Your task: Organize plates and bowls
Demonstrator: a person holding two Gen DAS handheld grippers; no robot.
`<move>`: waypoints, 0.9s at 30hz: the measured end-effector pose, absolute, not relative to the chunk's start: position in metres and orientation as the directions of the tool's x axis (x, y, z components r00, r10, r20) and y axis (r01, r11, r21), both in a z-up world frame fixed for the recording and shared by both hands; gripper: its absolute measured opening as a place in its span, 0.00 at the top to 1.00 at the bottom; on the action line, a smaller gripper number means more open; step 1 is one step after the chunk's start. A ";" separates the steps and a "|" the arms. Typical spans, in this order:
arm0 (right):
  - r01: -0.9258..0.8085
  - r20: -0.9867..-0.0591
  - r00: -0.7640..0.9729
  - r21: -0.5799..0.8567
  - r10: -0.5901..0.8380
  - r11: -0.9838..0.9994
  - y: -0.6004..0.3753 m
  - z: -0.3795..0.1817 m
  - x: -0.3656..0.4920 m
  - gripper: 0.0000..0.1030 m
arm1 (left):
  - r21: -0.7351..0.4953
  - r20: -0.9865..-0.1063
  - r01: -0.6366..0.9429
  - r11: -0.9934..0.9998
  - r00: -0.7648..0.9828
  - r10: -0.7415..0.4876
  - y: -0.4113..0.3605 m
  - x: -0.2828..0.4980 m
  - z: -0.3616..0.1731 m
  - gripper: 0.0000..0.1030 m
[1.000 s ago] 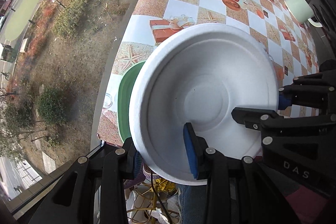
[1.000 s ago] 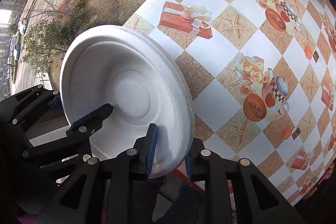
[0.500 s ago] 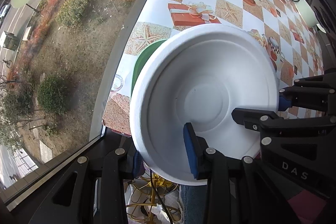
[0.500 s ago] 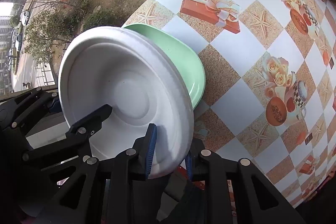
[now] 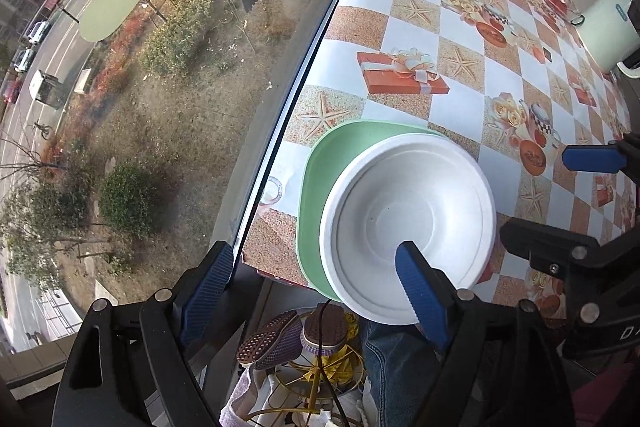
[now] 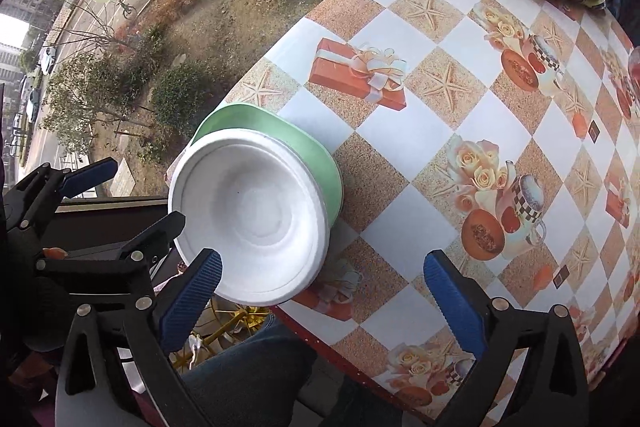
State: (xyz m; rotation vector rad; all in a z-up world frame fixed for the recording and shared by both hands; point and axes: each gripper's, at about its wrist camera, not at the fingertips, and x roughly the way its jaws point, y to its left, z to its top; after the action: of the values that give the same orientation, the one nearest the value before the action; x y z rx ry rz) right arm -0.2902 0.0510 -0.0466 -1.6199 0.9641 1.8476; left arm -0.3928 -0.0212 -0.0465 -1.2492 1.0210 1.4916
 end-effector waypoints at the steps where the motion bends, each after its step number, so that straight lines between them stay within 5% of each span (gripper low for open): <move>1: -0.760 -0.984 -0.166 0.166 -0.059 -0.628 0.051 -0.042 -0.285 0.02 | 0.031 -0.984 -0.972 -0.232 -0.070 0.162 -0.021 -0.390 -0.039 0.17; 6: -0.786 -0.985 -0.173 0.131 0.011 -0.605 0.058 -0.016 -0.249 0.02 | -0.002 -0.942 -0.989 -0.145 -0.046 0.331 -0.011 -0.362 0.011 0.14; 9: -0.822 -0.981 -0.188 0.136 0.038 -0.554 0.062 0.001 -0.213 0.02 | 0.054 -0.950 -0.994 -0.091 -0.079 0.301 0.008 -0.340 0.027 0.02; 15: -0.878 -0.983 -0.142 0.070 0.118 -0.473 0.051 0.023 -0.164 0.02 | -0.101 -0.943 -0.994 0.040 0.108 0.313 0.032 -0.298 0.054 0.01; 27: -0.913 -0.988 -0.110 0.058 0.107 -0.403 0.047 0.019 -0.126 0.02 | -0.035 -0.950 -0.986 0.164 0.084 0.299 0.049 -0.239 0.058 0.01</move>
State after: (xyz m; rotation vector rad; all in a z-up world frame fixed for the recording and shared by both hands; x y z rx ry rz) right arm -0.1255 0.0473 0.0187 -1.3597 0.9519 1.6297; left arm -0.2392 0.0493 0.0576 -0.8976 1.0081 1.1827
